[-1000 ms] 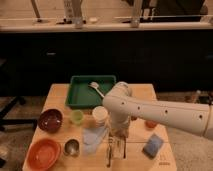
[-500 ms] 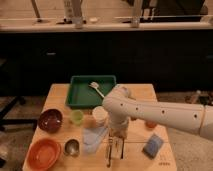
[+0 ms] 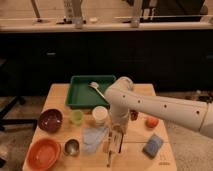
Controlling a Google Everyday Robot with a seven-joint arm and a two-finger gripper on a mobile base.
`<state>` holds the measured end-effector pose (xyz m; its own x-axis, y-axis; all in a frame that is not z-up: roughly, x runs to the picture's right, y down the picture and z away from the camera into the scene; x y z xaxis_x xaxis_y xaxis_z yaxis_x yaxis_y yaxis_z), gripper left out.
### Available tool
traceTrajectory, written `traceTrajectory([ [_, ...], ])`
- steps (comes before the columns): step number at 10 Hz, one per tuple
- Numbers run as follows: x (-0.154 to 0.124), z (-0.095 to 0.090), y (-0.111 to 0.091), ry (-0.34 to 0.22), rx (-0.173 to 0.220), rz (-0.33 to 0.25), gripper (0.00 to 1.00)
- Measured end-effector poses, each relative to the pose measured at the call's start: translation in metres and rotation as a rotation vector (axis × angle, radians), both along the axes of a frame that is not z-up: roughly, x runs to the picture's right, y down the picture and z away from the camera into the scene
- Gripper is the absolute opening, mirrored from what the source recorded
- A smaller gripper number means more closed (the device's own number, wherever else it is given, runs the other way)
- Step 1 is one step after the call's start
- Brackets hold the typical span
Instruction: Place eraser in purple bowl
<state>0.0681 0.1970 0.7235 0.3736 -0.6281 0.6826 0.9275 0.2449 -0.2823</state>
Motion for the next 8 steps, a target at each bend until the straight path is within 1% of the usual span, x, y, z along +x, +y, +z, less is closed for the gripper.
traceTrajectory([
  [1, -0.0005, 0.0012, -0.0032, 0.016, -0.002, 0.031, 0.0],
  [3, 0.0025, 0.004, -0.0074, 0.074, 0.003, 0.167, 0.0],
  [4, 0.0032, 0.0061, -0.0095, 0.092, 0.011, 0.244, 0.0],
  [5, 0.005, 0.0084, -0.0097, 0.104, 0.007, 0.303, 0.0],
  [6, 0.0038, 0.0105, -0.0106, 0.109, 0.005, 0.349, 0.0],
  [8, 0.0025, 0.0107, -0.0107, 0.108, 0.003, 0.351, 0.0],
])
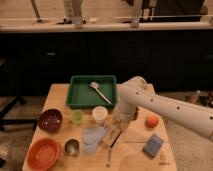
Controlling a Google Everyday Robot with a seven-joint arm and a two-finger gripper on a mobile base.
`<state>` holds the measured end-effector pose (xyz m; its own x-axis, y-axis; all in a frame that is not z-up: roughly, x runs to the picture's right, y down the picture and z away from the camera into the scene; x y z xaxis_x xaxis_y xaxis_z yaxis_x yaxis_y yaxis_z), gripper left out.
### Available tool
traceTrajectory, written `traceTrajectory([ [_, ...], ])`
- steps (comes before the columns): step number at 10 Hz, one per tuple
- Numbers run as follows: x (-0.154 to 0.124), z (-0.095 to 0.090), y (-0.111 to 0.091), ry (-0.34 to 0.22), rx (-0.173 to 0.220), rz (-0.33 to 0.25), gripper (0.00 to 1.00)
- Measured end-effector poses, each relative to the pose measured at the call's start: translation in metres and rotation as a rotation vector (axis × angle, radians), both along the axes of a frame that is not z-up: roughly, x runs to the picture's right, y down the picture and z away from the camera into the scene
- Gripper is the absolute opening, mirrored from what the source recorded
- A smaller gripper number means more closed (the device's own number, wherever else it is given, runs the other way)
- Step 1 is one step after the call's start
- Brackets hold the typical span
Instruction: Place eraser in purple bowl
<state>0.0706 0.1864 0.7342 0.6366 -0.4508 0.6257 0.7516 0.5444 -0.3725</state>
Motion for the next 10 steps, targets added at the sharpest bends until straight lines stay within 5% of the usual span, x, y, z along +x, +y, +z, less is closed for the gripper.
traceTrajectory([
  [10, -0.013, 0.003, -0.007, 0.039, -0.01, 0.045, 0.0],
])
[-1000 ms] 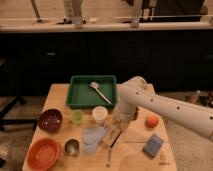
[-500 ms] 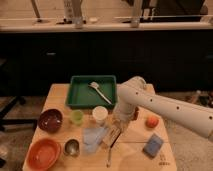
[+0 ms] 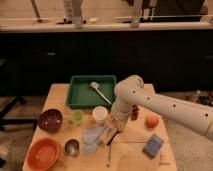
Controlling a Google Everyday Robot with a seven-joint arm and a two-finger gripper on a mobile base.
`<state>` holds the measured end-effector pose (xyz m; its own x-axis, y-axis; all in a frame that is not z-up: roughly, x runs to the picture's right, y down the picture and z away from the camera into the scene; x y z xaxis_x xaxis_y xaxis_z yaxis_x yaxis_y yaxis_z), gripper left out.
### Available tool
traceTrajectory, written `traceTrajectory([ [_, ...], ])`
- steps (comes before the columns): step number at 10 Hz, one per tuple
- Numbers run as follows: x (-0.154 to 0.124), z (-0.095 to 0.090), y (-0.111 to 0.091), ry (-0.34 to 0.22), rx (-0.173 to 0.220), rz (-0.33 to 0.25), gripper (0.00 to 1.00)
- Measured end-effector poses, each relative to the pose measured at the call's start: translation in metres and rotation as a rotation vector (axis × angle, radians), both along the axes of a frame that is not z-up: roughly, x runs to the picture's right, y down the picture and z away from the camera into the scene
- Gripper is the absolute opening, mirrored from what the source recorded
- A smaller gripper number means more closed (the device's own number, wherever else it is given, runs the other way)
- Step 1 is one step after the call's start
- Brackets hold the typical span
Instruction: Place eraser in purple bowl
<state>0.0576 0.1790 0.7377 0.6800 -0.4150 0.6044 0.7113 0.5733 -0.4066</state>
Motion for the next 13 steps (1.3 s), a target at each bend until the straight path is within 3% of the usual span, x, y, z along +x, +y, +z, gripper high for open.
traceTrajectory([
  [5, -0.015, -0.008, -0.016, 0.037, -0.061, 0.088, 0.0],
  [10, -0.037, -0.017, -0.032, 0.054, -0.055, 0.203, 0.0],
  [13, -0.066, -0.011, -0.034, 0.071, -0.056, 0.274, 0.0],
])
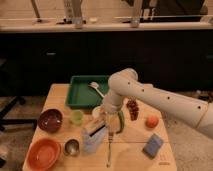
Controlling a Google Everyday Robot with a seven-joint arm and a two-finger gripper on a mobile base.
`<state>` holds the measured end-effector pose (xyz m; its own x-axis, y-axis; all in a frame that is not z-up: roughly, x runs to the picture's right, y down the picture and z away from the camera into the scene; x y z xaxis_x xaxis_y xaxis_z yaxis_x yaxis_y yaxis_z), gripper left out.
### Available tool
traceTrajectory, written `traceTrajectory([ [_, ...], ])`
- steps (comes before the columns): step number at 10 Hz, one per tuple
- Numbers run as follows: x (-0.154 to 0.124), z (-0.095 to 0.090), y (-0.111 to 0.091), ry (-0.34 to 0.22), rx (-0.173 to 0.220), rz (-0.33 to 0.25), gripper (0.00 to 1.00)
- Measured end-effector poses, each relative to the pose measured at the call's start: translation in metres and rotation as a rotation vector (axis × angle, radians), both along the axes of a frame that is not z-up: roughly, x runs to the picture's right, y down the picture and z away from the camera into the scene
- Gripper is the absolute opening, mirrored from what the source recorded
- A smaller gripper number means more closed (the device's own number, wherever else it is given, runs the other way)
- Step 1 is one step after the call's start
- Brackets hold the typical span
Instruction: Place eraser in purple bowl
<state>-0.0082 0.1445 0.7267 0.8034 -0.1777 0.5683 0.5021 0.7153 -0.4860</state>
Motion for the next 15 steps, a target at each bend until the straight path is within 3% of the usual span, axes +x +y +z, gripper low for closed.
traceTrajectory([
  [1, -0.012, 0.002, 0.0, -0.002, -0.001, 0.007, 0.0],
  [7, -0.011, 0.003, 0.001, 0.003, -0.001, 0.017, 0.0],
  [9, -0.004, 0.014, 0.011, 0.03, -0.023, 0.109, 0.0],
  [11, -0.014, 0.026, 0.02, 0.033, -0.032, 0.134, 0.0],
  [13, -0.024, 0.026, 0.016, 0.036, -0.027, 0.144, 0.0],
  [15, -0.047, 0.011, -0.002, 0.02, -0.008, 0.142, 0.0],
])
